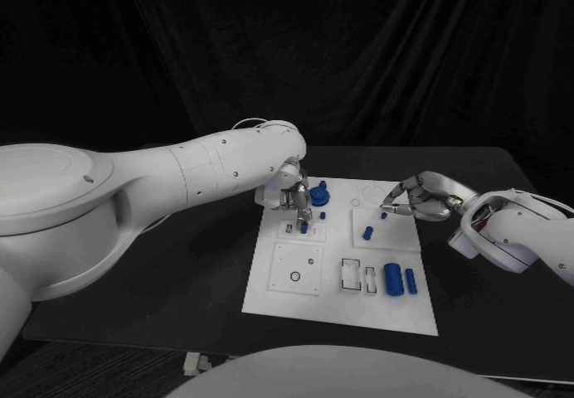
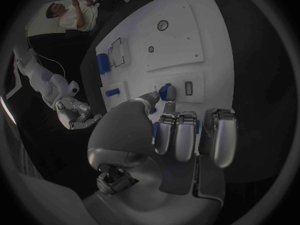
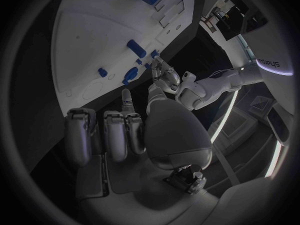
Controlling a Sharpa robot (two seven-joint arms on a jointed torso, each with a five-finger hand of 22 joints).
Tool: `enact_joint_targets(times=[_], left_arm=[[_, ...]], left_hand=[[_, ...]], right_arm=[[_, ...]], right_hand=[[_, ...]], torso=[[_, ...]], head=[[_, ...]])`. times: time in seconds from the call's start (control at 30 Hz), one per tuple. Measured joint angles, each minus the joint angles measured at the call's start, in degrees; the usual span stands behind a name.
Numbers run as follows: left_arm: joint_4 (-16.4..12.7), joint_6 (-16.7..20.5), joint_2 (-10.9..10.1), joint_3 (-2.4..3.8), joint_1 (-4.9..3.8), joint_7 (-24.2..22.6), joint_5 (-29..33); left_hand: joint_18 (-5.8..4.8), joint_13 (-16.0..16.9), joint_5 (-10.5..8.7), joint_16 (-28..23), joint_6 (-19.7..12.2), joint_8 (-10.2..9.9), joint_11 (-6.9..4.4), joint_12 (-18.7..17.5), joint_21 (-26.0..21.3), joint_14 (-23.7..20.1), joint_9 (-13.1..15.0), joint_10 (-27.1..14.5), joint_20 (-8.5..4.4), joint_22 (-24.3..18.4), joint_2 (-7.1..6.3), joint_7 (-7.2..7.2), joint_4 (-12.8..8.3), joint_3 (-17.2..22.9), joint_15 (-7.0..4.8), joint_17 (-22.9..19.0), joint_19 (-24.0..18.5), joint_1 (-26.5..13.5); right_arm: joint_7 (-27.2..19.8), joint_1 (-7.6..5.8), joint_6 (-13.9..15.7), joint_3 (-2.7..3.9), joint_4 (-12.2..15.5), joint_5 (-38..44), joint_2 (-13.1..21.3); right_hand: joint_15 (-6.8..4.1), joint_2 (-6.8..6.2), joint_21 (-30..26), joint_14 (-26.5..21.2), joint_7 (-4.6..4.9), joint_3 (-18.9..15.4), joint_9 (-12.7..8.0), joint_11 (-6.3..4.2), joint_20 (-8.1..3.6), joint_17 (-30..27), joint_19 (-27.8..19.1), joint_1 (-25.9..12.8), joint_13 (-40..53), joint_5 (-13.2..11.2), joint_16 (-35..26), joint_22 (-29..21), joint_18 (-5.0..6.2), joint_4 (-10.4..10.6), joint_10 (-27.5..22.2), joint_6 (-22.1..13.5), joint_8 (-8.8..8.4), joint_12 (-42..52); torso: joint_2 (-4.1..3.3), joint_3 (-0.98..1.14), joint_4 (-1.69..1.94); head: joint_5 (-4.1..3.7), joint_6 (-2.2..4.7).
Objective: Assemble the parts on the task board
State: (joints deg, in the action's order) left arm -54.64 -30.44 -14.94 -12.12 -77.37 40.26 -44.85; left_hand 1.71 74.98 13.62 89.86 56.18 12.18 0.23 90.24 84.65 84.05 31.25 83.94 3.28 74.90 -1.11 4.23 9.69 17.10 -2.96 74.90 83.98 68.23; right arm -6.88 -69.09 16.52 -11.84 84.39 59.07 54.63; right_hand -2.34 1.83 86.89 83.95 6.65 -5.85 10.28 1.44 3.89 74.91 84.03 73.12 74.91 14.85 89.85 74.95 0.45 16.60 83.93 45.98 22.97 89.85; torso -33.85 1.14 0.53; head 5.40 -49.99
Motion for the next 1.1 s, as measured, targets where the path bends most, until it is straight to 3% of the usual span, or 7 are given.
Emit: enact_joint_targets(times=[0.23,0.47,0.9,0.97,1.1], left_arm=[[0.1,-0.3,0.1,-0.01,0.13,0.0,0.0],[0.4,-0.6,0.2,0.0,0.26,0.0,0.0],[0.7,-0.8,0.5,0.0,0.42,0.0,0.0],[0.7,-0.8,0.5,0.0,0.43,0.0,0.0],[0.8,-0.8,0.5,-0.01,0.43,0.0,0.0]], left_hand=[[0.0,0.0,-3.63,0.0,0.8,-0.8,0.0,0.0,-0.2,0.0,-0.4,0.0,0.0,0.0,0.41,0.07,-0.3,-0.6,0.0,0.0,0.0,-0.5],[0.0,0.0,-5.67,0.0,0.8,-1.2,0.0,0.0,-0.6,0.0,-0.6,0.0,0.0,0.0,0.84,0.07,-0.4,-1.2,0.0,0.0,0.0,-1.3],[0.0,0.0,-5.98,0.0,1.0,-1.3,0.0,0.0,-0.6,0.0,-0.7,0.0,0.0,0.0,0.86,0.27,-0.2,-1.4,-0.01,0.0,0.0,-1.3],[0.0,0.0,-5.44,0.0,1.0,-1.7,0.0,0.0,-0.8,-0.2,-0.7,0.0,0.0,0.0,1.06,0.27,-0.5,-1.6,-0.22,0.0,0.0,-1.5],[0.0,0.0,-2.28,0.0,1.0,-2.0,0.0,0.0,-0.8,-0.2,-0.7,0.0,0.0,0.0,1.18,0.27,-1.7,-1.5,-0.22,0.0,0.0,-1.4]], right_arm=[[0.0,0.0,-0.1,0.0,0.0,0.0,0.0],[0.0,0.0,-0.2,0.0,0.0,0.0,0.0],[0.1,0.06,-0.7,0.0,0.0,0.0,0.0],[0.1,0.13,-0.8,0.0,0.0,0.0,0.0],[0.2,0.25,-0.9,0.0,-0.1,0.0,0.0]], right_hand=[[0.0,0.0,-0.2,0.0,0.0,0.0,0.0,0.0,0.0,0.0,0.0,0.0,0.0,0.0,0.0,0.0,0.0,0.0,0.0,0.0,0.0,0.0],[0.0,0.0,-0.2,0.0,0.0,0.0,0.0,0.0,0.0,0.0,0.0,0.0,0.0,0.0,0.0,0.0,0.0,0.0,0.0,0.0,0.0,0.0],[0.15,0.0,-0.2,0.2,0.0,-0.2,0.1,0.21,0.0,0.0,0.0,0.0,0.0,-0.5,0.0,0.0,0.0,-0.2,0.2,0.0,0.0,0.0],[0.15,0.02,-0.2,0.2,0.0,-0.2,0.1,0.21,0.0,0.0,0.0,0.0,0.0,-0.5,0.0,0.0,0.0,-0.1,0.2,0.0,0.0,0.0],[0.15,0.22,-0.2,0.2,0.0,-0.3,0.1,0.21,0.0,0.0,0.0,-0.2,0.0,-0.5,0.0,0.0,0.0,0.0,0.2,0.0,0.0,0.0]], torso=[[0.01,0.0,0.0],[0.0,0.0,0.0],[0.0,0.01,0.01],[-0.01,0.01,0.01],[-0.02,0.02,0.01]], head=[[0.12,-0.01],[0.12,-0.01],[0.17,-0.01],[0.2,-0.01],[0.24,-0.01]])
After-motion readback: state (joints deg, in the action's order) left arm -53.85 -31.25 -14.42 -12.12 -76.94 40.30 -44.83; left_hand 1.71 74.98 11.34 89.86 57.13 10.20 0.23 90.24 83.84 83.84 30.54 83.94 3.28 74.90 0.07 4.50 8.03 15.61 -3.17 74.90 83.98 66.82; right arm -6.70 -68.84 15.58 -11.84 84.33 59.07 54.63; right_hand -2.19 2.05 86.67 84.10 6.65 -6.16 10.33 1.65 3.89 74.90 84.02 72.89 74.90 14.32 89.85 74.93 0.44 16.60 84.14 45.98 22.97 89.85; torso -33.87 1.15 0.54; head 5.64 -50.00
